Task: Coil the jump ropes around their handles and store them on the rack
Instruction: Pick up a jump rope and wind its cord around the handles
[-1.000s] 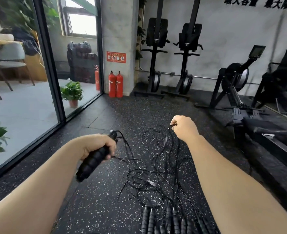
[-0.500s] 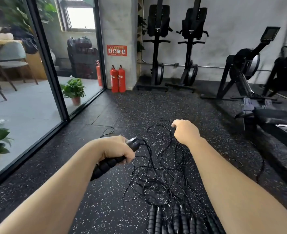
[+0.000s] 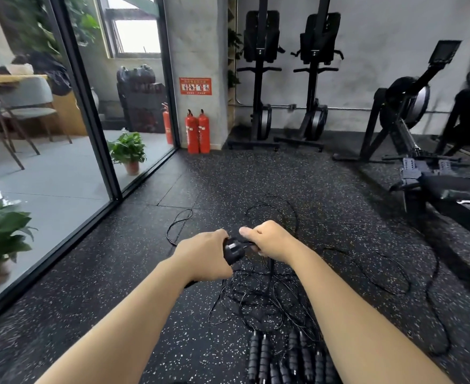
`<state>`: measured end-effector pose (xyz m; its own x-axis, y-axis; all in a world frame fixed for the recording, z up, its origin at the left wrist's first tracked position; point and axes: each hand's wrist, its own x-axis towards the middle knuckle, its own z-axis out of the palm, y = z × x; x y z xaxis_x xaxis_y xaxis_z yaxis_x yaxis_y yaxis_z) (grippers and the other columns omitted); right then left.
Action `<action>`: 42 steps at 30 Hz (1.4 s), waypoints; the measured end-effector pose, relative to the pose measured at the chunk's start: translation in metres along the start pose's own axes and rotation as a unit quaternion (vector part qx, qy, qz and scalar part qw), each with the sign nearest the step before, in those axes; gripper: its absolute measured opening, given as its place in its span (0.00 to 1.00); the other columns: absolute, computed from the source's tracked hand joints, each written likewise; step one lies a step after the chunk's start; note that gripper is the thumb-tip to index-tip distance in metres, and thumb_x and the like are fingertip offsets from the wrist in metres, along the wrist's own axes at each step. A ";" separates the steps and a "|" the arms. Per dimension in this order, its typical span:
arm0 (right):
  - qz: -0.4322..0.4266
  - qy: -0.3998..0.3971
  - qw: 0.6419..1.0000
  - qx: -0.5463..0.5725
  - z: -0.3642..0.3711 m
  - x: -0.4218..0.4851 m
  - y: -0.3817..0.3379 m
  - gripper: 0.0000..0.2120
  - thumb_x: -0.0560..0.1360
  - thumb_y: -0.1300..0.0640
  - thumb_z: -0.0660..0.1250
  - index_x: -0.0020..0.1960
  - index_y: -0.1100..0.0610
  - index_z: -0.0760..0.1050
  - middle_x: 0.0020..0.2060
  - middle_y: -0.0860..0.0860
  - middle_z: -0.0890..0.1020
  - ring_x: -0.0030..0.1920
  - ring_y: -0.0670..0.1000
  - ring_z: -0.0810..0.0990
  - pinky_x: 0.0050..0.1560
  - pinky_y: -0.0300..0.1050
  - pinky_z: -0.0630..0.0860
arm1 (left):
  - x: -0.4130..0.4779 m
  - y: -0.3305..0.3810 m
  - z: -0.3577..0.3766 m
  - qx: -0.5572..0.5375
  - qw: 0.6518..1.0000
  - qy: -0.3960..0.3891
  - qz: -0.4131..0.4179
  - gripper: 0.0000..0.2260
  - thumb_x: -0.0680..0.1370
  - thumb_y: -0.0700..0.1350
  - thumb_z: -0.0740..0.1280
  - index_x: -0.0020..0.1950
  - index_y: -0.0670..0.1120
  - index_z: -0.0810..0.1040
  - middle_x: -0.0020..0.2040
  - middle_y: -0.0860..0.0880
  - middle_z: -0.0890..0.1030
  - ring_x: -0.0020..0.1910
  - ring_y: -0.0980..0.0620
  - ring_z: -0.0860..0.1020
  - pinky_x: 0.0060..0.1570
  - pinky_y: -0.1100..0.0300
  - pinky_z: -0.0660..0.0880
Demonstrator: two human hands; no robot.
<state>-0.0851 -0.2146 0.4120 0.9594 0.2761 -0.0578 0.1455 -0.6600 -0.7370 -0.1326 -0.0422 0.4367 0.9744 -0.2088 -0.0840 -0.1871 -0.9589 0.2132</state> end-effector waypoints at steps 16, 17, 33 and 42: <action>-0.062 0.302 0.929 -0.205 -0.023 -0.025 0.012 0.28 0.80 0.41 0.56 0.27 0.55 0.58 0.22 0.49 0.65 0.26 0.52 0.65 0.29 0.46 0.59 | -0.037 0.020 0.034 -0.117 0.987 0.108 0.005 0.22 0.68 0.55 0.70 0.61 0.54 0.69 0.45 0.58 0.75 0.44 0.52 0.74 0.44 0.59 0.68; -0.058 0.309 0.928 -0.199 -0.022 -0.026 0.012 0.28 0.80 0.41 0.57 0.27 0.55 0.58 0.22 0.49 0.65 0.26 0.52 0.65 0.29 0.46 0.60 | -0.039 0.020 0.034 -0.128 0.986 0.103 0.007 0.22 0.69 0.55 0.70 0.60 0.55 0.69 0.44 0.58 0.75 0.43 0.53 0.74 0.44 0.58 0.67; 0.010 0.415 0.885 0.211 -0.012 -0.026 0.022 0.32 0.79 0.38 0.57 0.27 0.61 0.65 0.24 0.53 0.68 0.28 0.52 0.64 0.33 0.47 0.64 | -0.049 0.031 0.021 -0.431 0.897 0.079 0.062 0.14 0.60 0.49 0.72 0.41 0.51 0.71 0.30 0.59 0.73 0.29 0.56 0.70 0.32 0.59 0.70; 0.157 0.157 0.922 0.316 0.002 -0.025 0.004 0.21 0.78 0.67 0.58 0.28 0.53 0.67 0.26 0.51 0.70 0.30 0.50 0.65 0.34 0.49 0.67 | -0.044 0.047 0.020 -0.312 0.941 0.111 0.066 0.34 0.60 0.55 0.68 0.66 0.63 0.67 0.47 0.58 0.81 0.47 0.55 0.80 0.52 0.53 0.78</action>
<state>-0.1088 -0.2227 0.4096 0.9675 -0.1407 -0.2099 -0.2255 -0.1060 -0.9685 -0.1869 -0.0815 0.4307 0.9626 -0.2072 0.1746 -0.2669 -0.6130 0.7437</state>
